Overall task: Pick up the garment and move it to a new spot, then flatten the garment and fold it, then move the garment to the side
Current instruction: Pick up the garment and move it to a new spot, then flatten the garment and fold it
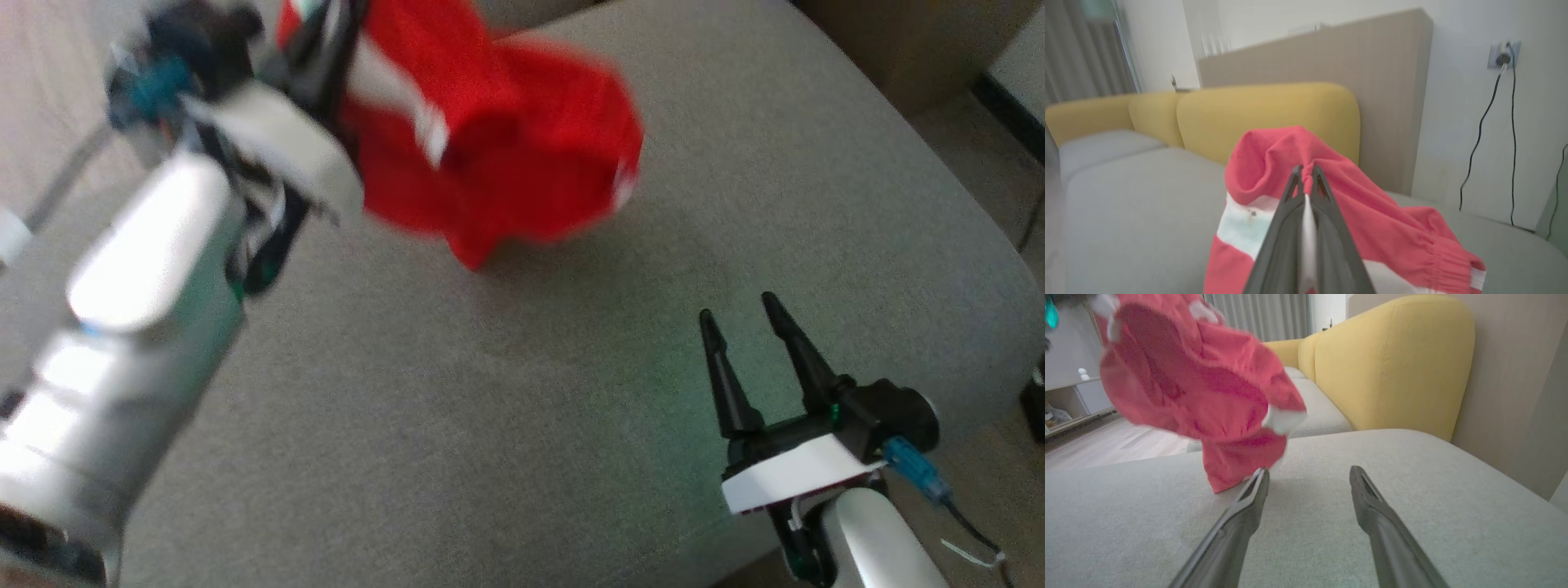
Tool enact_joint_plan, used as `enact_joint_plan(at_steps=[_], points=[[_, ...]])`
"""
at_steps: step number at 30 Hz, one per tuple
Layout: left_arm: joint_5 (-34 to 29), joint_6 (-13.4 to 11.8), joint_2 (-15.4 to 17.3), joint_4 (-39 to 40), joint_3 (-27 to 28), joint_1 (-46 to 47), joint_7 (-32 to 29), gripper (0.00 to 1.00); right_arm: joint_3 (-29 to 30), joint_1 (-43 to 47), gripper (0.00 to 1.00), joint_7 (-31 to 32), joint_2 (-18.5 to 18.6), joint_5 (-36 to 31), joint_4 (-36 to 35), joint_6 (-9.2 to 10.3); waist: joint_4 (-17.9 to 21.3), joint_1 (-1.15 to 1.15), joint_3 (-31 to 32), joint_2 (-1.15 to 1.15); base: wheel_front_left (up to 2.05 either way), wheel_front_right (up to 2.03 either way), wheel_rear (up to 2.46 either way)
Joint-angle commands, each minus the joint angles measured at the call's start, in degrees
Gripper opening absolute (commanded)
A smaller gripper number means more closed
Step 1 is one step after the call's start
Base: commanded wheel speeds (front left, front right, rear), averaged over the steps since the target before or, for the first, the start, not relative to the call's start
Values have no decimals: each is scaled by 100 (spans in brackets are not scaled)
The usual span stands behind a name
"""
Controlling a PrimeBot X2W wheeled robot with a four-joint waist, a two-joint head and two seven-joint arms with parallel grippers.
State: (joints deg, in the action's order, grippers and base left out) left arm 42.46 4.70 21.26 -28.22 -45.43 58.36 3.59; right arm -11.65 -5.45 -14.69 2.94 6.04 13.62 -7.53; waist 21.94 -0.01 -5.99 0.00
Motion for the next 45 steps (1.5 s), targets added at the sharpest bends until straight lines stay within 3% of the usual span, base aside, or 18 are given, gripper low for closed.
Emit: enact_joint_plan(at_steps=[1,4,6,7,8,10,14,18,23,32,38,45], points=[[28,-46,257,-112,113,-117,47,0,-233,-299,100,-30,-6,89,-200,4,209,1,-413,0,0,0,0],[13,-112,209,-554,-19,-669,303,0,-322,-315,100,-30,-6,152,-165,4,153,1,-588,0,0,0,0],[-65,-401,89,-1089,-32,-1157,792,100,-391,-332,100,-30,-6,146,-95,4,46,1,-670,0,0,0,0],[-65,-401,89,-1089,-32,-1157,792,100,-391,-332,100,-30,-6,146,-95,4,46,1,-670,0,0,0,0],[-101,-658,-49,-1331,70,-1442,1031,100,-385,-322,100,-30,-6,118,-43,4,-74,1,-649,0,0,0,0],[-165,-907,-211,-1364,273,-1748,1126,100,-326,-275,100,-30,-6,93,21,4,-242,1,-559,0,0,0,0],[-958,-1483,-504,-174,1245,-2693,1138,100,-125,-137,100,-30,-6,69,142,4,-693,1,-246,0,0,0,0],[-1758,-1745,-933,904,2163,-4085,1139,100,9,71,100,-30,-6,55,219,4,-1113,1,230,0,0,0,0],[-2618,-1664,-1382,1775,2825,-5300,1140,100,160,259,100,-30,-6,-26,162,4,-1568,1,642,0,0,0,0],[-3468,-1339,-1713,2444,3449,-6391,1141,100,438,694,100,-30,-6,-139,-9,4,-1898,1,1157,0,0,0,0],[-3505,-1287,-1812,2581,3704,-6764,1141,100,557,956,100,-31,-6,-312,-171,4,-1972,1,1287,0,0,0,0],[-3554,-1463,-1836,2708,3782,-7027,1141,100,615,1058,100,-31,-6,-280,-221,4,-2066,1,1341,0,0,0,0]])
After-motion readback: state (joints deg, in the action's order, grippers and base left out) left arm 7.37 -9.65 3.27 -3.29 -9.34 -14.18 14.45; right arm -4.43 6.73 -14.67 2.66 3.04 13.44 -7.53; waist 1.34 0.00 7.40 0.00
